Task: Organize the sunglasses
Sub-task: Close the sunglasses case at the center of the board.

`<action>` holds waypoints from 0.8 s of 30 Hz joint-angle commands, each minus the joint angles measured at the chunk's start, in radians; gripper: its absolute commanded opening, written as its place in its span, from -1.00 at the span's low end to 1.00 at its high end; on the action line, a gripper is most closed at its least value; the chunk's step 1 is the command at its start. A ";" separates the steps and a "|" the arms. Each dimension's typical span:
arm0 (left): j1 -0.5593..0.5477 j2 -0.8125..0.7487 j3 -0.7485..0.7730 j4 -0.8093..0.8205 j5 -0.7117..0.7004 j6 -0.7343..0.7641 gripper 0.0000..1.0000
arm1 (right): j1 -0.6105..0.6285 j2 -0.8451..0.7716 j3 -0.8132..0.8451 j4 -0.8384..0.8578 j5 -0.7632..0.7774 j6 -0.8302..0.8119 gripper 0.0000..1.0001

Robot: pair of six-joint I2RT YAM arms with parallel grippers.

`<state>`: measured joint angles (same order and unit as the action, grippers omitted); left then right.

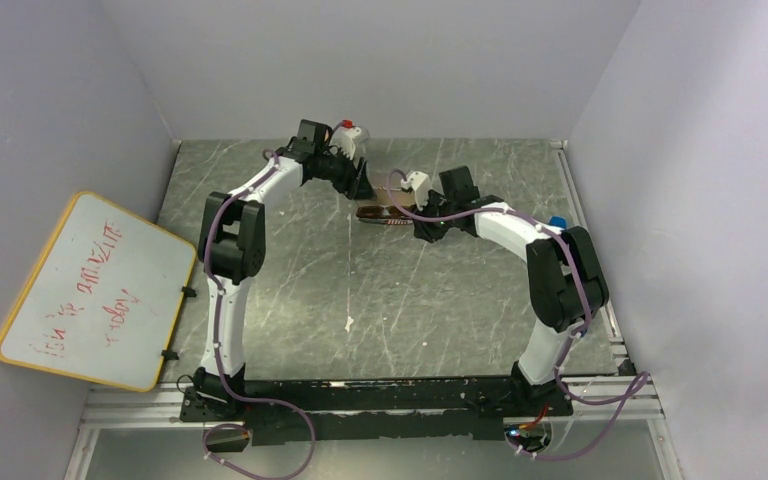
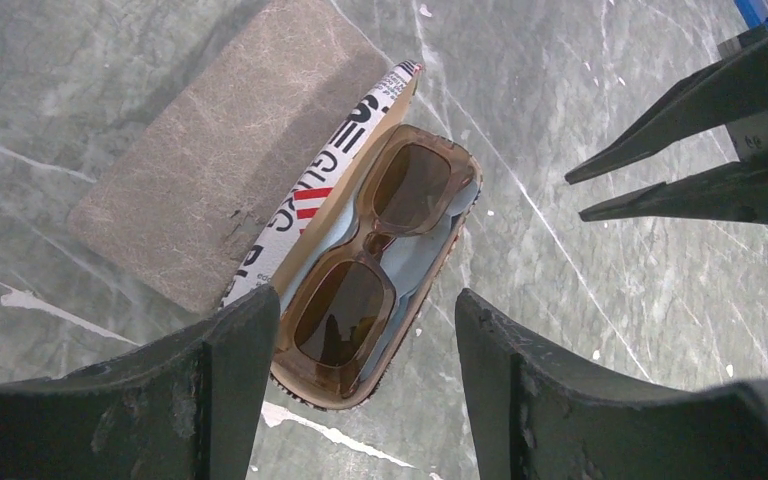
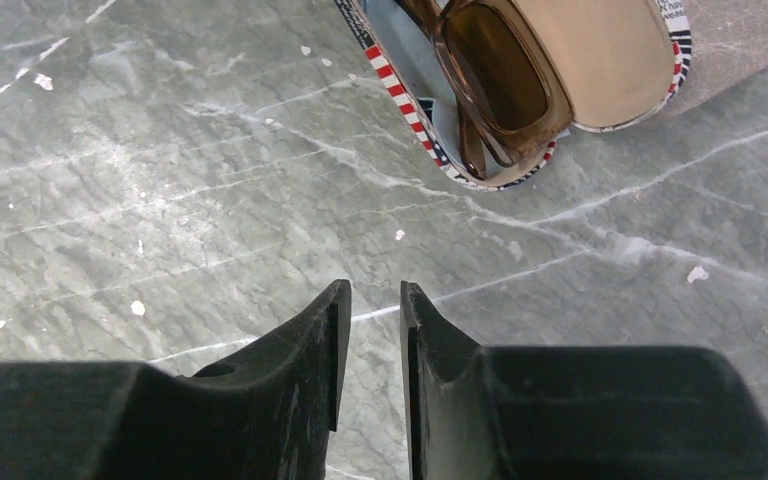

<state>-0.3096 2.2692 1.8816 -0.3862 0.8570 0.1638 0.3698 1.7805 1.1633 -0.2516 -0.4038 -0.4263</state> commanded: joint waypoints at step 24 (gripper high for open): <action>0.001 0.202 0.389 -0.127 -0.054 0.017 0.49 | 0.023 0.014 0.002 0.060 -0.067 0.027 -0.42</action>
<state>-0.3088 2.4443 2.2444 -0.4545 0.7708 0.1692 0.3794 1.8206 1.1633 -0.2348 -0.4477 -0.4000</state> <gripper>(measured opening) 0.741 0.291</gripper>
